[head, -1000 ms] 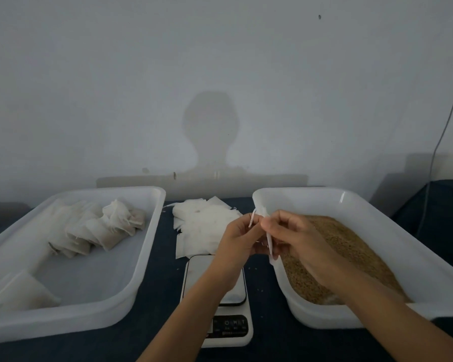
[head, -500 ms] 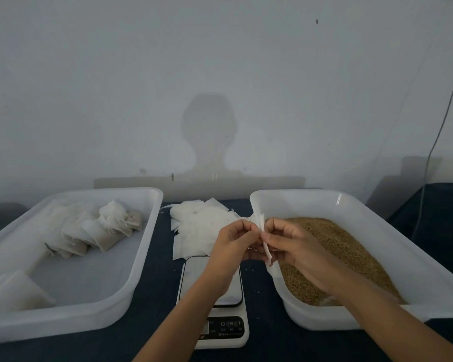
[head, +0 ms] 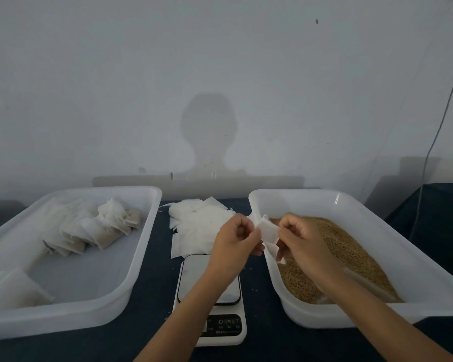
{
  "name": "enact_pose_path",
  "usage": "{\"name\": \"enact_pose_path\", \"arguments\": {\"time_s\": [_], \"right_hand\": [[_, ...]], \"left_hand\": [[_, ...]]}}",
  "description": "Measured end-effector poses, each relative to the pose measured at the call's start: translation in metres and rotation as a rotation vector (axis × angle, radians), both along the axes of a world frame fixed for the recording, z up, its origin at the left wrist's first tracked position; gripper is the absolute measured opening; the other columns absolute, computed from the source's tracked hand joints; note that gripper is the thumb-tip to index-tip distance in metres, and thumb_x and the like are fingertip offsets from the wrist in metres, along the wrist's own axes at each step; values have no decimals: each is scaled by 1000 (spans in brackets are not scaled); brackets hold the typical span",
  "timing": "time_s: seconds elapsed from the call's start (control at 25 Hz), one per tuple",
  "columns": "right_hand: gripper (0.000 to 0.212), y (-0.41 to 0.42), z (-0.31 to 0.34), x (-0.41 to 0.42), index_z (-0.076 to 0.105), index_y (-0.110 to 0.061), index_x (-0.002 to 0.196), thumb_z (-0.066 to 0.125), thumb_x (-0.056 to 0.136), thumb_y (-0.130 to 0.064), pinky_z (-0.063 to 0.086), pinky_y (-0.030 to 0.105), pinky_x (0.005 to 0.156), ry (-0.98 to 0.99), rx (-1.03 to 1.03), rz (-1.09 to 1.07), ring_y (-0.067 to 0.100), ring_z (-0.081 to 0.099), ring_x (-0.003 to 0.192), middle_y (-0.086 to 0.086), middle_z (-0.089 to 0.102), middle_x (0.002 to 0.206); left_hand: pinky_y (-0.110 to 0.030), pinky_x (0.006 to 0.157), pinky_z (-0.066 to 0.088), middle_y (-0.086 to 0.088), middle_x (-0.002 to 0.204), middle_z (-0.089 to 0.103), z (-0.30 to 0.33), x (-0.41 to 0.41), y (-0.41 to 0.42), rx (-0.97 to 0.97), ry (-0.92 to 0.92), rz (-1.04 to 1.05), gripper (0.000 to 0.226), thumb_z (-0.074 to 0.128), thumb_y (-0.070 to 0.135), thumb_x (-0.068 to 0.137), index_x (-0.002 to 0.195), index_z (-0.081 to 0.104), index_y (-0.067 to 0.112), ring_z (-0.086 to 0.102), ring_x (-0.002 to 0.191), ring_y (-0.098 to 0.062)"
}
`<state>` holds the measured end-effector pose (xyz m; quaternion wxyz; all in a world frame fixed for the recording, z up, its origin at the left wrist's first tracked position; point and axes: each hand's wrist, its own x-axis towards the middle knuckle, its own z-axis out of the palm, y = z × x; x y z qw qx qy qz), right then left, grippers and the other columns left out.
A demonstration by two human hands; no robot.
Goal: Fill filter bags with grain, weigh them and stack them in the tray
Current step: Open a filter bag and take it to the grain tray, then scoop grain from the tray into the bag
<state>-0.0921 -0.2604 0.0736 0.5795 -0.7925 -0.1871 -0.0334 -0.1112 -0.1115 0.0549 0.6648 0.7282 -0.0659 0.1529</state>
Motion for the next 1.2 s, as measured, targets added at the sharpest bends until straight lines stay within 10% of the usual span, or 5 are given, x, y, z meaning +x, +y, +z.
{"name": "enact_pose_path", "arguments": {"time_s": [0.32,0.52,0.76,1.2], "right_hand": [[23,-37,-5,15,47,-16,80,61,86,1,53,22,47,-141,6,-255,15,67,53,5,65,70],[3,-68,-17,32,55,-10,93,58,92,-10,57,27,57,160,-33,-254,20,71,69,6,71,75],[32,-122,-44,60,51,-17,105,65,85,-38,49,33,84,195,-1103,-196,19,59,94,2,60,102],[10,-149,-29,87,43,-20,106,46,96,-20,47,26,73,-76,-1327,-271,12,55,86,-4,55,95]], "left_hand": [[-33,73,49,-8,94,54,3,33,-33,651,-299,-70,20,49,7,95,94,68,9,56,80,-18],[-15,72,38,-2,116,43,-28,38,-56,817,-381,4,22,64,29,89,92,63,7,49,95,-11],[-16,78,37,5,119,37,-34,49,-58,923,-338,37,25,62,32,89,92,60,8,42,103,-9],[-32,85,44,-6,113,58,-29,48,-63,1157,-322,-12,23,50,16,96,119,51,14,49,107,-21]]}}
